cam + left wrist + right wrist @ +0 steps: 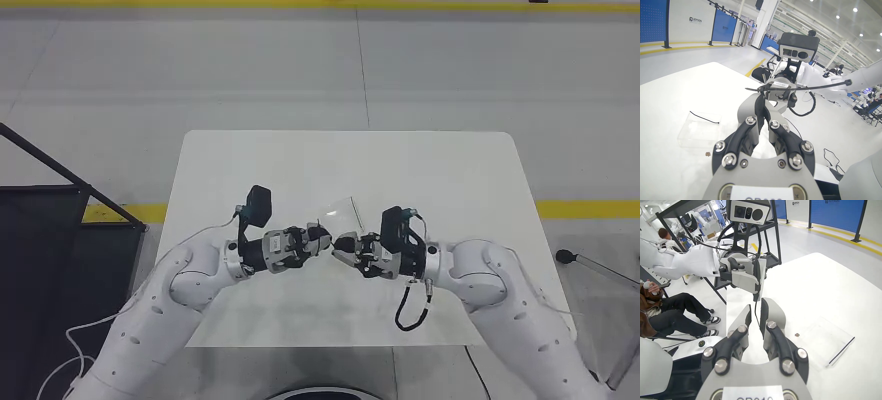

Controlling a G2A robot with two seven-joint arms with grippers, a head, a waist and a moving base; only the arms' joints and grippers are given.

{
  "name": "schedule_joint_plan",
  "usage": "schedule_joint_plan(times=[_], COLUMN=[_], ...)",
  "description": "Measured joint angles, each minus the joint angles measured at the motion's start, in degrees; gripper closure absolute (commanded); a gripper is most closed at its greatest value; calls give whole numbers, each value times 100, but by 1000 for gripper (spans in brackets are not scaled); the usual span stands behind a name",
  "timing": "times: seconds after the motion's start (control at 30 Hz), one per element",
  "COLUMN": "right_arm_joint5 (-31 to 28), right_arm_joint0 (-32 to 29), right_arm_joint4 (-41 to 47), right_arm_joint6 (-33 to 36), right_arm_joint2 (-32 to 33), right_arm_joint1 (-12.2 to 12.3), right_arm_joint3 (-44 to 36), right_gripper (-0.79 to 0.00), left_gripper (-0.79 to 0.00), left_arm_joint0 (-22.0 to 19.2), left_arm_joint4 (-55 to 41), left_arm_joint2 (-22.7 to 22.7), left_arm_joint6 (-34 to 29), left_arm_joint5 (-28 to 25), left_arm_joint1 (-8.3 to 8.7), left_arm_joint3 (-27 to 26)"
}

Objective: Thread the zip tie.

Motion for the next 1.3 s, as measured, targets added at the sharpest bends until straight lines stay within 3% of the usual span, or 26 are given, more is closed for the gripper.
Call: schedule_joint_plan(times=[0.1,0.27,0.47,0.5,0.57,0.6,0.9,0.93,1.0,1.23,1.3], right_arm_joint5=[-6,-8,-33,-39,-57,-67,-718,-821,-948,-940,-940], right_arm_joint0=[11,23,7,-3,-34,-52,31,63,158,472,546], right_arm_joint4=[25,56,78,82,91,102,719,800,1004,1556,1637], right_arm_joint6=[35,45,-81,-121,-241,-296,-216,-160,-3,580,720], right_arm_joint2=[-6,-7,40,55,100,123,162,142,63,-248,-343], right_arm_joint1=[-1,-6,-10,-10,-10,-10,14,18,28,98,121], right_arm_joint3=[6,20,45,46,53,63,419,470,547,624,603], right_gripper=[0,0,0,0,0,0,0,0,0,0,0], left_gripper=[0,0,-545,-585,-754,-779,-760,-742,-625,-622,-588], left_arm_joint0=[-3,-10,-27,-30,-49,-59,107,124,147,-183,-345], left_arm_joint4=[-11,-31,-120,-143,-156,-129,-717,-897,-1468,-3842,-4476], left_arm_joint2=[1,9,34,36,42,36,-273,-300,-307,25,134], left_arm_joint6=[-6,-18,-97,-122,-244,-313,-419,-459,-620,-2060,-2507], left_arm_joint5=[-13,-35,-117,-138,-187,-187,-664,-710,-726,-717,-717], left_arm_joint1=[-4,-11,-15,-14,-5,1,102,121,169,333,357], left_arm_joint3=[6,22,51,56,67,64,196,217,245,539,716])
